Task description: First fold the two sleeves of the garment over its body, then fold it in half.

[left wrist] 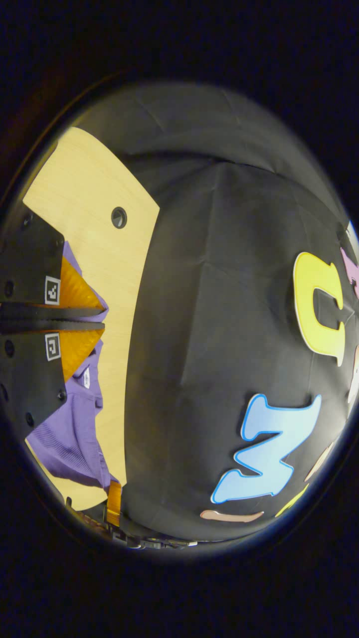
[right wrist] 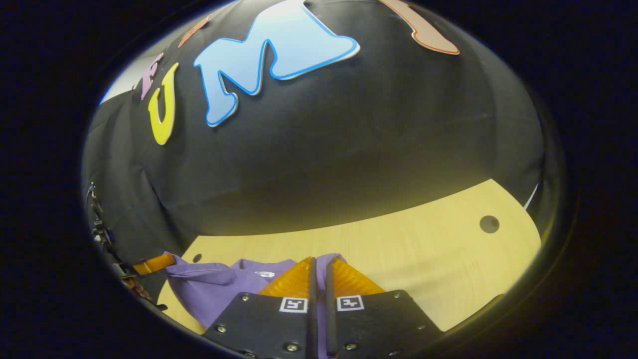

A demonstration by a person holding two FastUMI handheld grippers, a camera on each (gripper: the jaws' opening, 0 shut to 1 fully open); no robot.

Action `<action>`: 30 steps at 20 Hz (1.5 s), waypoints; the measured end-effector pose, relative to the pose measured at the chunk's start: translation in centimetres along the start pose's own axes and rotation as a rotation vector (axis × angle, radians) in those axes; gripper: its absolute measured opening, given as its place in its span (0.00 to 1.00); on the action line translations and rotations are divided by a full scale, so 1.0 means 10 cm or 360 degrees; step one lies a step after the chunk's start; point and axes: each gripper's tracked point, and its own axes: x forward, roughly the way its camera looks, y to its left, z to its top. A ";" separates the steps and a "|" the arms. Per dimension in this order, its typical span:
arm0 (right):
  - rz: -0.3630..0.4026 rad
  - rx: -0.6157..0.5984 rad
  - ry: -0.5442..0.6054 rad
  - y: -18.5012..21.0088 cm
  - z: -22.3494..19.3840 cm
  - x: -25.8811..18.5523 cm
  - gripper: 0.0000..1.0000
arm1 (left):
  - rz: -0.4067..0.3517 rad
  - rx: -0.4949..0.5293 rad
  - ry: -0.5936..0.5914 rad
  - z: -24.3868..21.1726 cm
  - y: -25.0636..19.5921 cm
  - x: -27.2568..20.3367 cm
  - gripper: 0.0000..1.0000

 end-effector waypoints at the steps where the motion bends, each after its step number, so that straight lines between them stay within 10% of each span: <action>1: -0.0021 -0.0012 0.0010 -0.05 -0.03 0.04 0.07 | 0.0024 0.0022 0.0003 -0.01 0.02 0.02 0.06; 10: -0.0137 -0.0180 0.0038 -0.12 -0.11 0.00 0.12 | 0.0101 0.0161 0.0021 -0.08 -0.04 0.09 0.22; 15: -0.0186 -0.0313 0.0013 0.00 -0.07 -0.27 0.63 | 0.0045 0.0193 -0.0032 0.04 -0.16 -0.05 0.83; 18: -0.0242 -0.0373 -0.0074 0.10 0.06 -0.56 0.88 | 0.0024 0.0193 -0.0089 0.14 -0.18 -0.27 0.85; 30: -0.0393 -0.0504 -0.0398 0.82 0.18 -2.21 0.83 | -0.0174 0.0190 -0.0359 0.49 -0.31 -1.79 0.93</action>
